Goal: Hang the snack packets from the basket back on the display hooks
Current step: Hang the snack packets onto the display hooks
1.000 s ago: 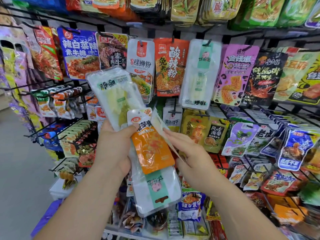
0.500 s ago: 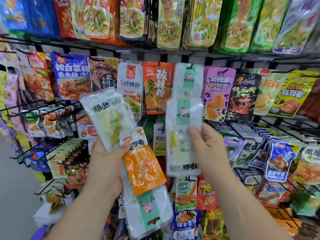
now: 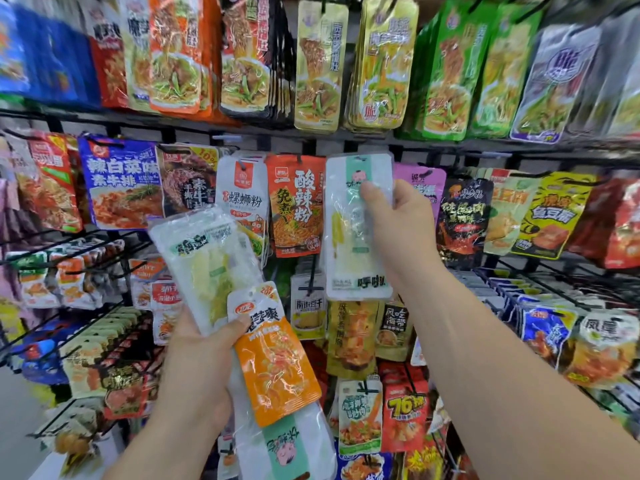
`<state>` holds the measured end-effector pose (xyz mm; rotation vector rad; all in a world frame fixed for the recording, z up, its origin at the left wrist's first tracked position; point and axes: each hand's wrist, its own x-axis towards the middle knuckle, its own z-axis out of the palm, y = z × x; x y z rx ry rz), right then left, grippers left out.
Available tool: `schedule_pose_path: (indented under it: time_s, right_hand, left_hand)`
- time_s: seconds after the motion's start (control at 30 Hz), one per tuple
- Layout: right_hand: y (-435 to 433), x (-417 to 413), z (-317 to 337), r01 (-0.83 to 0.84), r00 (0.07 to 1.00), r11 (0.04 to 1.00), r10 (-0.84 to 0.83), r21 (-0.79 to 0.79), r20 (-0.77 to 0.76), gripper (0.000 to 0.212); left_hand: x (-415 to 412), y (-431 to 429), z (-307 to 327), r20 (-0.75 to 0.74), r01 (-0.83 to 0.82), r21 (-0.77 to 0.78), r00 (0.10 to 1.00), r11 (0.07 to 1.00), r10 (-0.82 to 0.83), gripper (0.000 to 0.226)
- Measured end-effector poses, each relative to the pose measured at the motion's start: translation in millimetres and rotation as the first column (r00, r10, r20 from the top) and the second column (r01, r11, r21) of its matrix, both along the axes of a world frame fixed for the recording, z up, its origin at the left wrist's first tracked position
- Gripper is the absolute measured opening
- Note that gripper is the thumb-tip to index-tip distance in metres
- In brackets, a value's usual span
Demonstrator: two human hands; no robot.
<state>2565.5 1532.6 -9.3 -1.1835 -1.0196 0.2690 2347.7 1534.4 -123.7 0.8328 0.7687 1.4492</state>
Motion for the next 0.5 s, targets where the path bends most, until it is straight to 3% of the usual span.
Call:
schedule_pose_path:
  time_s: [0.03, 0.13, 0.17, 0.3, 0.5]
  right_hand:
    - [4, 0, 4, 0.010, 1.000, 1.000, -0.010, -0.006, -0.018, 0.029]
    - [14, 0, 6, 0.045, 0.997, 0.999, -0.044, 0.012, -0.070, 0.062]
    - [17, 2, 3, 0.062, 0.995, 0.998, -0.062, 0.003, -0.073, 0.063]
    - [23, 7, -3, 0.068, 0.995, 0.997, -0.069, -0.023, -0.075, 0.035]
    - [31, 9, -1, 0.121, 0.990, 0.992, -0.123, -0.043, -0.068, 0.035]
  left_hand:
    - [0, 1, 0, 0.001, -0.002, -0.003, 1.000, 1.000, 0.002, 0.041]
    - [-1, 6, 1, -0.003, 0.000, -0.013, 1.000, 1.000, 0.000, 0.038]
    - [-2, 8, 2, -0.003, 0.005, -0.013, 1.000, 1.000, -0.005, 0.039]
    - [-2, 10, 4, 0.000, 0.021, 0.002, 1.000, 1.000, -0.021, 0.042]
    - [1, 12, 8, -0.005, 0.031, 0.004, 1.000, 1.000, -0.030, 0.042]
